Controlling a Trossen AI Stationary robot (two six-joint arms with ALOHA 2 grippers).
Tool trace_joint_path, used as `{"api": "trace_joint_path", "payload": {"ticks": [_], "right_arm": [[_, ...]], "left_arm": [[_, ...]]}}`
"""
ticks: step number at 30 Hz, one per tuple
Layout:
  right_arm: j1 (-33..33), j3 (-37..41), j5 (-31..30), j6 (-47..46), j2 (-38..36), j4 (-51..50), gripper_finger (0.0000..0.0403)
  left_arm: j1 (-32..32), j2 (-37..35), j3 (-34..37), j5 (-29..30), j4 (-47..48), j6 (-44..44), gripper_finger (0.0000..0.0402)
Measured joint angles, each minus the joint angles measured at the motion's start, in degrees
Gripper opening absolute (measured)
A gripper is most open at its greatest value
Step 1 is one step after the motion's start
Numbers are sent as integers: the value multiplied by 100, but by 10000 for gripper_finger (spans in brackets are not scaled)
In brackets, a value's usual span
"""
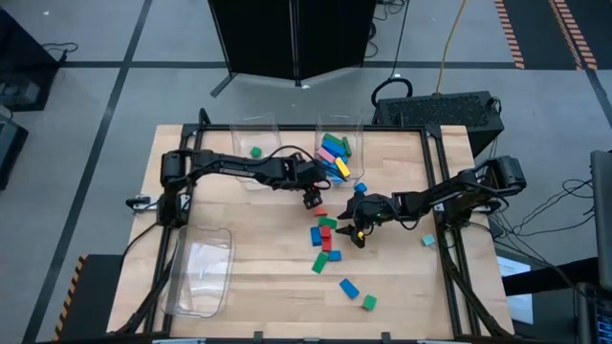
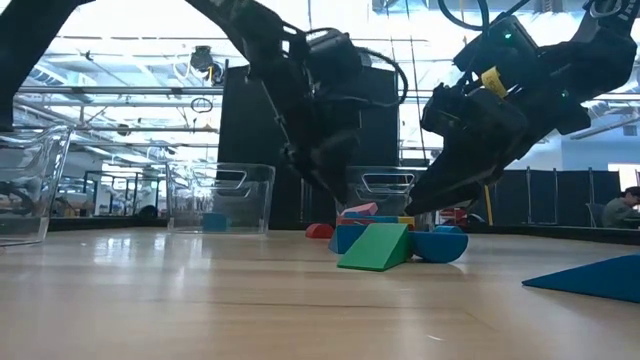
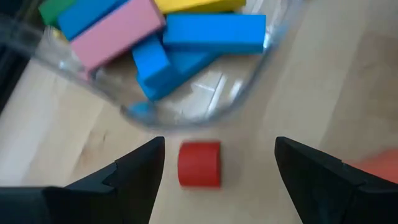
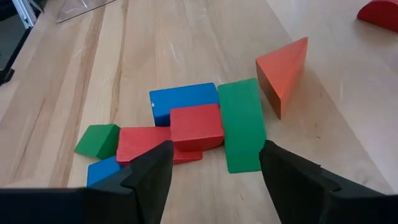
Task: Sort blocks by size
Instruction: Put the red half cylinder block into the top left transparent bin
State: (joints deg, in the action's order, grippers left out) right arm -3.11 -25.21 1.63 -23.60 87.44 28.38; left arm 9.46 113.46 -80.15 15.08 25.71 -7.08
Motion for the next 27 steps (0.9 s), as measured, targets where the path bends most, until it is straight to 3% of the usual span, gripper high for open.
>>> {"api": "trace_joint_path", "payload": {"ticks": [12,18,22,27], "right_arm": [[0,2,17,-30,-1,0,233],[0,2,17,13,0,-31,233],[0,2,17,22,-1,-42,233],[0,2,17,-21,-2,-56,233]], "left_arm": [[371,548,-1,-34,38,161,305],[516,554,-1,-538,41,180,302],[548,554,-1,-757,67,151,277],[546,554,-1,-864,84,164,219]]}}
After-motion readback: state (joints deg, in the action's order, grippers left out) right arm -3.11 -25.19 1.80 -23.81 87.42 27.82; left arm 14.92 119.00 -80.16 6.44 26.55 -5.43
